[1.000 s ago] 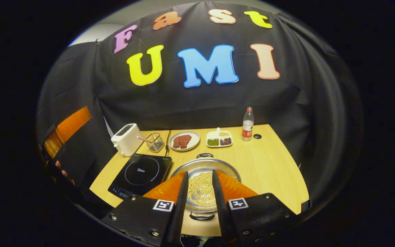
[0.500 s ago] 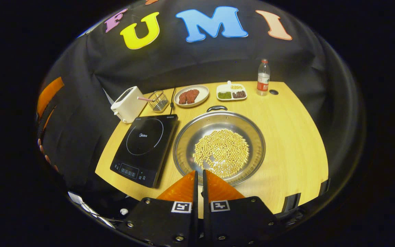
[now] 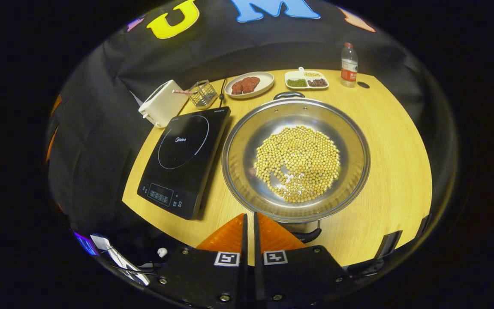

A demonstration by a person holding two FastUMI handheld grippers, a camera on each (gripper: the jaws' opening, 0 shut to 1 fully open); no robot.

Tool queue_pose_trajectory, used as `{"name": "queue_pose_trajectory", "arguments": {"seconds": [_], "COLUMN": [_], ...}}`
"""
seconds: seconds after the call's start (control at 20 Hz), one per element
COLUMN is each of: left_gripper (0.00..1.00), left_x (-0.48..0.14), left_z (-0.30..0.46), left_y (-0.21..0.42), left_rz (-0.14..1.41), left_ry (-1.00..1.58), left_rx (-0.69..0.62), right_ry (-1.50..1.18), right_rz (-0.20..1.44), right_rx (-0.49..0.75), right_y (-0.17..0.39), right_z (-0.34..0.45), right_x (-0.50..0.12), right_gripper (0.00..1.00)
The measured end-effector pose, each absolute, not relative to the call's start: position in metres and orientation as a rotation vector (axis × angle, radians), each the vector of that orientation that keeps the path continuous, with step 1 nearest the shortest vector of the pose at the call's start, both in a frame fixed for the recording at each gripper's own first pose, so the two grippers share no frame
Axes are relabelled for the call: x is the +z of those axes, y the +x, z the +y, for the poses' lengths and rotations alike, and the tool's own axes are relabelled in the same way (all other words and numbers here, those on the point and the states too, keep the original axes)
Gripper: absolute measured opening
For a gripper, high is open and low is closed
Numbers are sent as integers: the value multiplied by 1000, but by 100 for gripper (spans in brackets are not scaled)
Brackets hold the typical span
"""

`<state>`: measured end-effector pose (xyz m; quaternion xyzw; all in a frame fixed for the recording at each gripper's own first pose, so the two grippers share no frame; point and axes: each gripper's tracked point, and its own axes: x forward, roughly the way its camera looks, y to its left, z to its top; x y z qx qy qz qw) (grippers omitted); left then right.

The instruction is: First push the handle of the pot to place it horizontally, then grasp the pot with both hands and set it on the induction cooktop.

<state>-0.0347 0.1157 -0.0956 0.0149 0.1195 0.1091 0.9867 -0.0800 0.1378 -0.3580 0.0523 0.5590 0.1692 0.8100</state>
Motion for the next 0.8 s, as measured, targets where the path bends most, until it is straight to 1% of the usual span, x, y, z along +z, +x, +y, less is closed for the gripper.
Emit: {"name": "queue_pose_trajectory", "arguments": {"seconds": [0.2,0.4,0.5,0.55,0.6,0.65,0.7,0.8], "left_gripper": [98,94,98,94,94,96,99,98], "left_x": [-98,-104,-106,-105,-104,-103,-105,-105], "left_z": [119,119,118,118,116,114,112,107], "left_y": [-38,-40,-42,-41,-41,-40,-39,-38], "left_rz": [254,277,285,286,288,289,290,291], "left_ry": [31,51,51,52,53,54,54,56], "left_rx": [233,240,242,243,242,241,239,230], "right_ry": [100,107,104,123,138,144,148,166], "right_rz": [1247,1295,1303,1310,1312,1314,1312,1312], "right_rx": [367,356,340,340,338,333,331,328], "right_y": [-87,-89,-85,-85,-86,-84,-84,-84], "right_z": [140,140,137,138,138,136,134,132], "right_x": [-379,-398,-408,-410,-409,-411,-413,-414], "right_gripper": [6,6,6,6,6,6,4,0]}}
